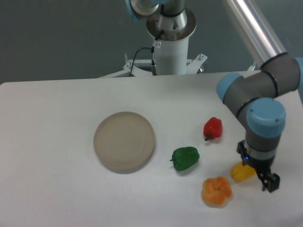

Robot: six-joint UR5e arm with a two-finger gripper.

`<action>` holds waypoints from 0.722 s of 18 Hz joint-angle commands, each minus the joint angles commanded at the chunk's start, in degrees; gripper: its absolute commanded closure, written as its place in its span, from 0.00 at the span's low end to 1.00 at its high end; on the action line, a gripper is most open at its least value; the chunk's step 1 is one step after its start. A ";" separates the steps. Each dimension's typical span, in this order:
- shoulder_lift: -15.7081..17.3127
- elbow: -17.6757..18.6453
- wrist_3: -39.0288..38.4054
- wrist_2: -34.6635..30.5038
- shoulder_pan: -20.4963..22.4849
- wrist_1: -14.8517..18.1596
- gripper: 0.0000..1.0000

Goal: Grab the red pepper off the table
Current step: 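Move the open gripper over the red pepper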

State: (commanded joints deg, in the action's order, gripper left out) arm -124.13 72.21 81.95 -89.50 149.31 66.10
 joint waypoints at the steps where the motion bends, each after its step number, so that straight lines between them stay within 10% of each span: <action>1: 0.89 1.34 -3.08 2.55 0.28 0.00 0.00; 6: 8.53 13.01 -10.66 7.66 3.26 -0.96 0.00; 13: 10.83 23.49 -12.87 9.34 6.08 -8.35 0.00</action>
State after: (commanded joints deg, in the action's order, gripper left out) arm -113.29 95.70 69.08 -80.16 155.39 57.75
